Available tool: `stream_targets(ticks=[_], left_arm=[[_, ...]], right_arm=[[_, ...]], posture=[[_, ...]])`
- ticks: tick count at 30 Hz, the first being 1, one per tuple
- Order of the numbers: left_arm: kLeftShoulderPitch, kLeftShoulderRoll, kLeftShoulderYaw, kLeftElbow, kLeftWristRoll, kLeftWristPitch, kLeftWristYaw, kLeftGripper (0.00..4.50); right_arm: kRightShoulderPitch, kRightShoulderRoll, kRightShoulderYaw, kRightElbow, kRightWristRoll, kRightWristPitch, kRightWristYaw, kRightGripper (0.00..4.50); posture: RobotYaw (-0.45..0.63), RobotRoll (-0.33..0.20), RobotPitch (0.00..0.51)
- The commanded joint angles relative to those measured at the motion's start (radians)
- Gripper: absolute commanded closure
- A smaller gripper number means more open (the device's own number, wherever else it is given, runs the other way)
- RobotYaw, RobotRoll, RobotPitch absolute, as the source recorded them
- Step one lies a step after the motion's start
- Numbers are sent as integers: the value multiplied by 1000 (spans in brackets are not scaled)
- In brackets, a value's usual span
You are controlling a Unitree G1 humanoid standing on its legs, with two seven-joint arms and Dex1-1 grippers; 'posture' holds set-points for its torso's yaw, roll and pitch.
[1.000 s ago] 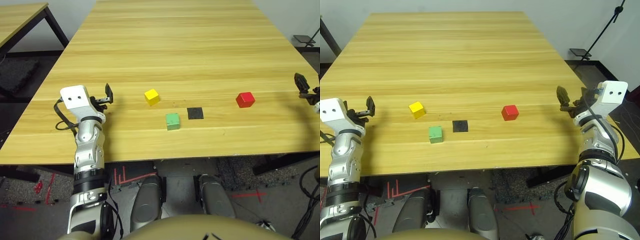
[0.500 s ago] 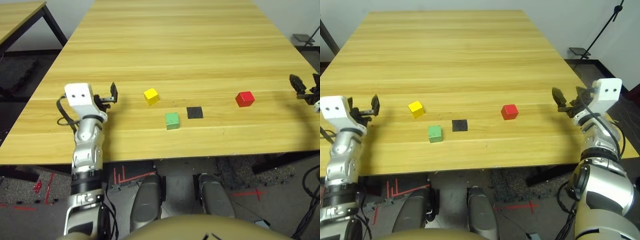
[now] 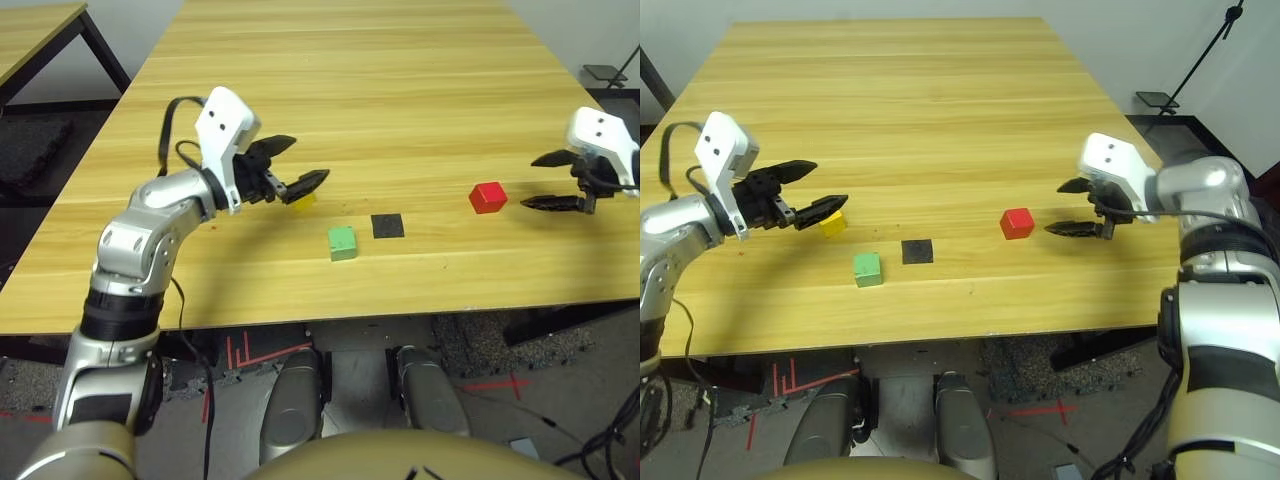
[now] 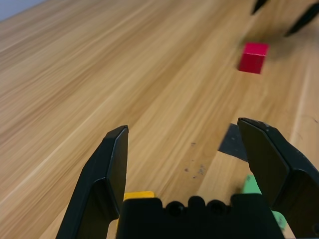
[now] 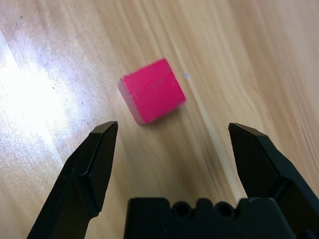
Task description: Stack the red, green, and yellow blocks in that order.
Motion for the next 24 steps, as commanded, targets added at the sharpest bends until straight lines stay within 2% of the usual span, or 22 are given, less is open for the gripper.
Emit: stream_targets(ticks=[1, 10, 18, 21, 24], left_arm=[[-26, 0, -35, 1, 20, 19, -13, 21], [13, -9, -29, -80, 16, 75, 17, 21], [57, -23, -8, -152, 2, 127, 62, 21], [64, -30, -4, -163, -1, 141, 73, 0], [65, -35, -4, -168, -2, 149, 79, 0]], right_arm=[[-29, 17, 40, 33, -54, -21, -19, 0], [-73, 88, 97, 63, -136, -50, -85, 0], [-77, 136, 125, 78, -178, -68, -146, 0], [-74, 147, 133, 81, -190, -70, -164, 567], [-73, 151, 140, 81, -200, -72, -172, 1631]], posture=[[188, -152, 61], [275, -160, 73], [308, -162, 90], [312, -163, 92], [313, -164, 94]])
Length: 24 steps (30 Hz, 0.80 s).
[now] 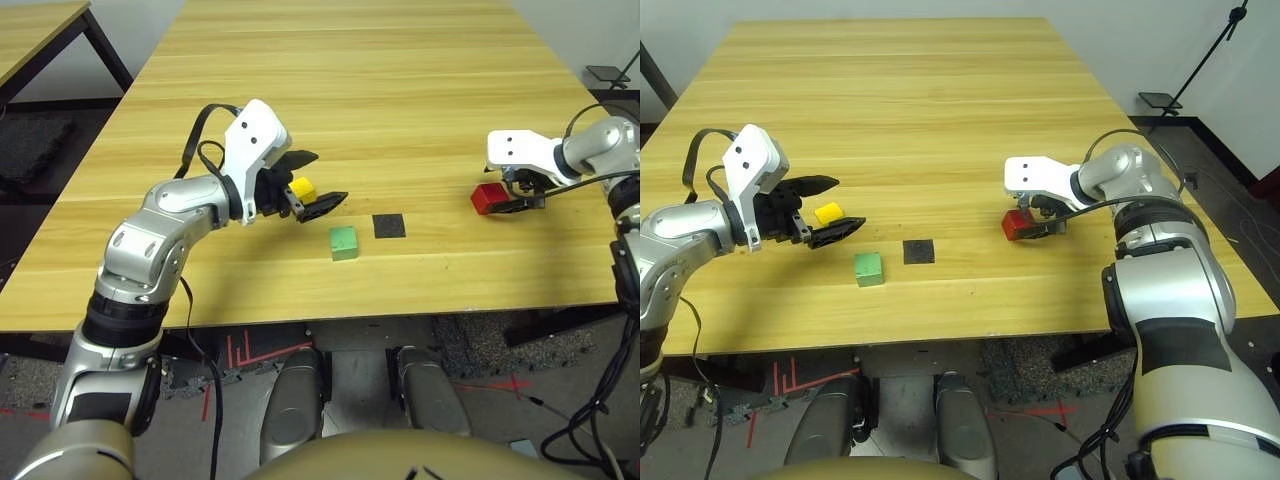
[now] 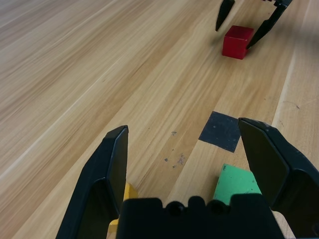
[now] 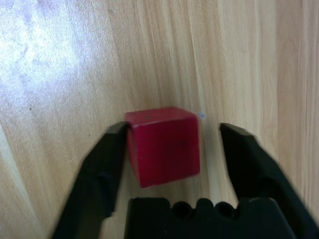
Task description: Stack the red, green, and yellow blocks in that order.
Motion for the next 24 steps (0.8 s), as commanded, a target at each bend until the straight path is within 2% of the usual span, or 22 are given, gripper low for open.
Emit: stream_targets(ticks=[1, 2, 6, 9, 12, 15, 20, 24], left_arm=[[8, -6, 3, -19, -10, 19, 9, 0], [5, -9, 2, -17, -10, 20, 11, 0], [-9, -17, -5, -7, -4, 14, 10, 0], [-28, -26, -17, 8, 3, 9, 7, 0], [-47, -40, -31, 22, 9, 9, 9, 0], [-64, -57, -44, 38, 15, 8, 9, 0], [-70, -64, -85, 51, 28, 5, -12, 0], [-81, -62, -97, 64, 36, 3, -15, 0]], right_arm=[[-4, 2, 18, 11, -26, -5, -12, 1971], [-5, 1, 20, 10, -29, -6, -11, 2293], [-20, 5, 4, 1, -8, 1, 33, 2322], [-58, 53, -59, -31, 80, 107, 153, 2363], [-68, 86, -57, -100, 104, 206, 237, 2391], [-44, 105, -42, -218, 114, 310, 292, 2392], [70, 145, 11, -620, 104, 580, 314, 2392], [128, 176, 59, -841, 96, 758, 309, 2392]], posture=[[306, -167, 95], [303, -169, 96], [294, -174, 93], [267, -187, 91], [255, -196, 89], [248, -202, 87], [246, -208, 83], [254, -213, 81]])
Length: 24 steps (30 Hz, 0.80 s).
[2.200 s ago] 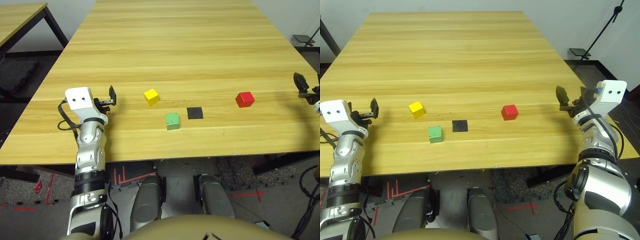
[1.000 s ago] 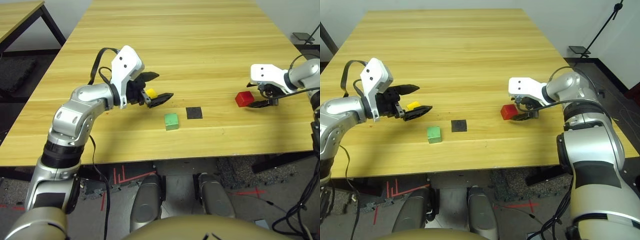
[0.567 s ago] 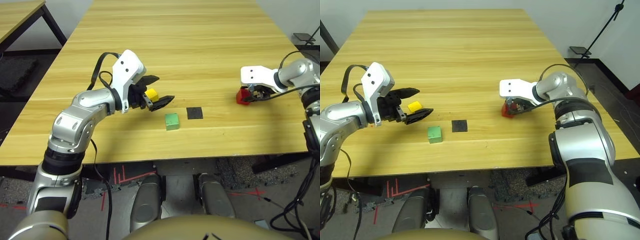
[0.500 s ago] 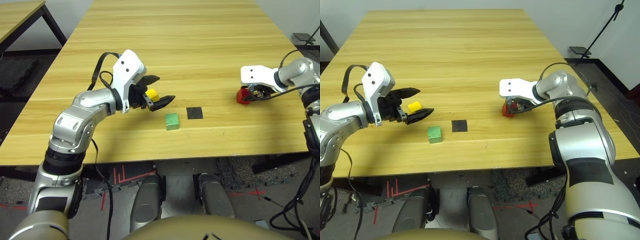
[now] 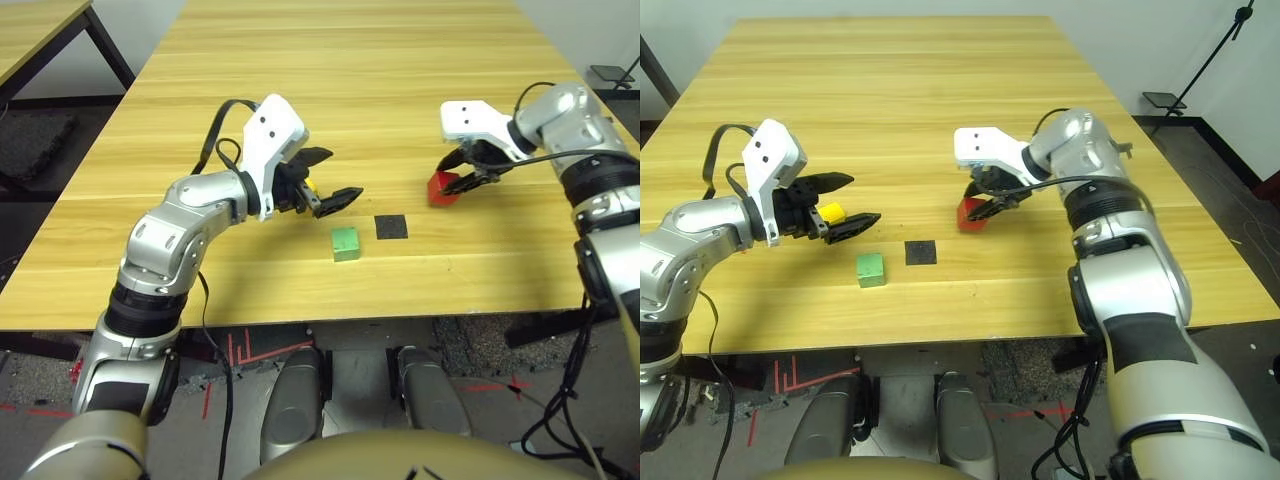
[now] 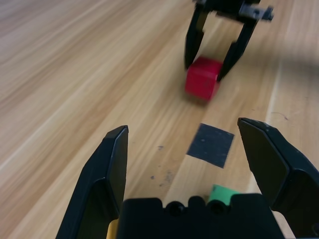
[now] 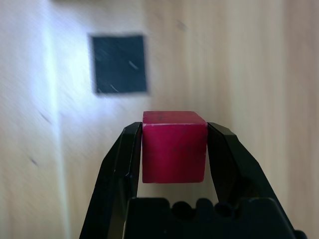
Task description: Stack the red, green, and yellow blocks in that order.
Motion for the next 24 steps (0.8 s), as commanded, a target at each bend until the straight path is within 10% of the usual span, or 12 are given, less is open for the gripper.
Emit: stream_targets(ticks=[1, 24], left_arm=[[-16, 2, -19, 18, 20, -6, -8, 0], [17, -16, 8, -25, 24, 30, 50, 0]], right_arm=[[28, 22, 44, -174, -4, 152, -7, 2392], [36, 63, 193, -275, 24, 271, -49, 2392]], posture=[[259, -216, 80], [346, -245, 112]])
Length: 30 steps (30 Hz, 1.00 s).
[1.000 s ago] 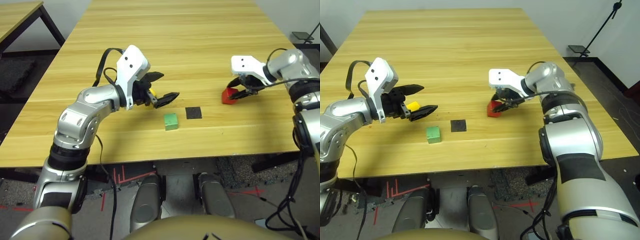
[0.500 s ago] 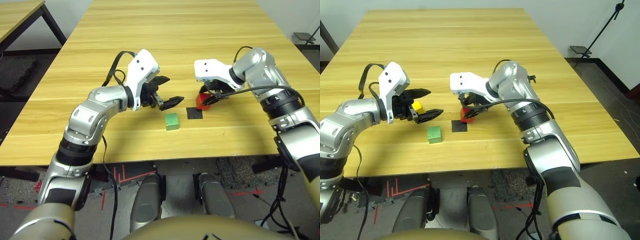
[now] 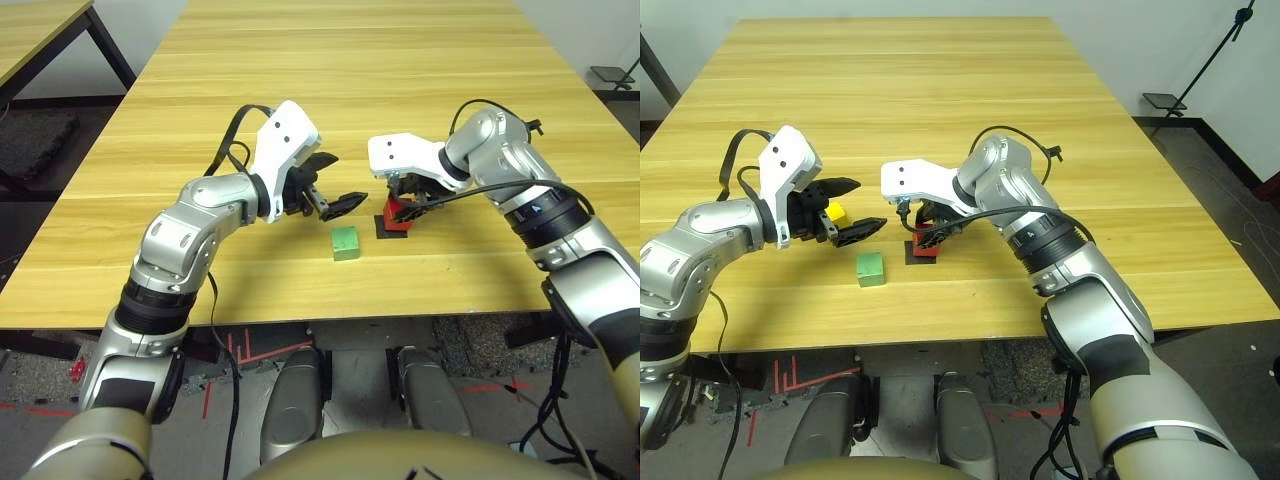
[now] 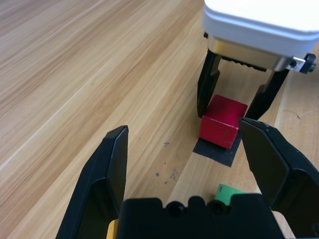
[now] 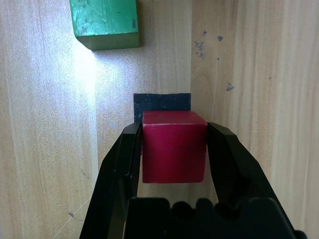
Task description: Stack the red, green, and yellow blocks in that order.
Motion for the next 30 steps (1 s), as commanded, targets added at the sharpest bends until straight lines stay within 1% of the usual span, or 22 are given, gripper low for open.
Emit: stream_targets(ticks=[1, 12, 14, 16, 19, 22, 24, 27, 30], left_arm=[[18, 0, 12, -20, -6, 14, 6, 0], [29, 0, 20, -33, -6, 20, 16, 0], [32, 4, 22, -32, -5, 20, 15, 0], [31, 9, 22, -25, -3, 19, 11, 0], [15, 17, 18, -6, 1, 19, 2, 0], [-8, 39, 9, 23, 11, 28, -15, 0], [-27, 58, 0, 52, 19, 41, -26, 0], [-57, 93, -30, 127, 52, 30, -58, 0], [-77, 115, -54, 211, 85, 2, -93, 0]], right_arm=[[-1, 7, 17, 12, 20, -19, -11, 2392], [3, 25, 37, 32, 31, -40, -16, 2392], [3, 24, 41, 36, 33, -45, -17, 1675], [5, 26, 38, 43, 40, -54, -21, 1156], [5, 16, 11, 57, 69, -110, -30, 84], [-22, -27, -57, 88, 120, -207, -28, 34], [-34, -69, -131, 99, 182, -230, -14, 34], [-24, -184, -209, 72, 255, -226, 51, 34], [8, -274, -272, 31, 322, -198, 101, 34]], posture=[[350, -245, 113], [371, -240, 119], [371, -238, 119], [368, -232, 115], [358, -222, 108], [339, -211, 101], [312, -202, 94], [275, -190, 86], [250, -182, 82]])
